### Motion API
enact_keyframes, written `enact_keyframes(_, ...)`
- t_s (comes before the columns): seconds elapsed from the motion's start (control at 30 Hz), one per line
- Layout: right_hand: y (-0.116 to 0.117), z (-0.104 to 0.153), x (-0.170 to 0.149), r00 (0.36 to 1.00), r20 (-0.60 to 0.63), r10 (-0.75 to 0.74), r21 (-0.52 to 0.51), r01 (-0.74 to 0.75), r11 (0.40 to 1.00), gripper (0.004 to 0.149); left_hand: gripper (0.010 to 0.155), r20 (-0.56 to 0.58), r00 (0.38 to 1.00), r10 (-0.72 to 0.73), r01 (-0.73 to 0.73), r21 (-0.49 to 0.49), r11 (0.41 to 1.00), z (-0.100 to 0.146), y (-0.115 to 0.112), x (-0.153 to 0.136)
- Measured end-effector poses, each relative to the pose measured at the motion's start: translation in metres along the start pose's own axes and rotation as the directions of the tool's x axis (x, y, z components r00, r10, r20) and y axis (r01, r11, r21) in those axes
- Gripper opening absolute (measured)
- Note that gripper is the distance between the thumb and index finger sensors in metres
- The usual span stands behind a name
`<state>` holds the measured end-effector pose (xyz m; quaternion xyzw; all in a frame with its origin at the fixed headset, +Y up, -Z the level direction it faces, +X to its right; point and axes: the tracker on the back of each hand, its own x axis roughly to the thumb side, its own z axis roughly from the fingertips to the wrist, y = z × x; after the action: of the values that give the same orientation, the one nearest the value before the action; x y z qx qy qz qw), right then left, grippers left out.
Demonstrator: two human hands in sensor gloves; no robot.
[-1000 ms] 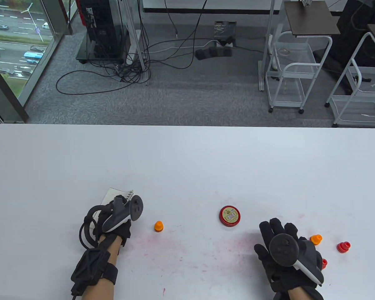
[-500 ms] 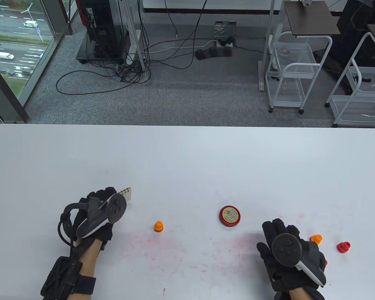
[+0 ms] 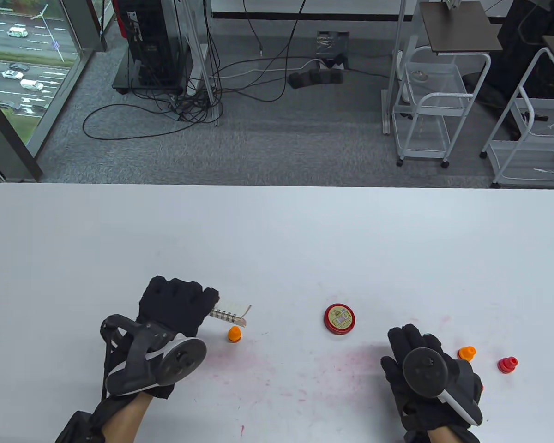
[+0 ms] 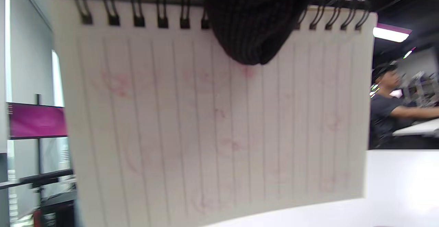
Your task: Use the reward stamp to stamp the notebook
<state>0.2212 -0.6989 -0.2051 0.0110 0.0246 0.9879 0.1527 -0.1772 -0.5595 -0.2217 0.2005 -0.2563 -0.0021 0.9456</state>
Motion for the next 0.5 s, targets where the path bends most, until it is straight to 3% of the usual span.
enact_keyframes(0.13,-0.001,0.001,0.000,1.000,0.003,-0.007,-0.015,0.007,1.000,0.062,0.046,0.015,0.968,0.250,-0.248,-0.059,0.967,-0.007,-0.024,0.020)
enact_keyframes(0.5,-0.002,0.002,-0.001,0.999,0.012,-0.031,-0.012,0.032,0.999,0.061,0.037,0.145,0.873,0.466,-0.464,-0.047,0.884,-0.005,-0.100,0.092)
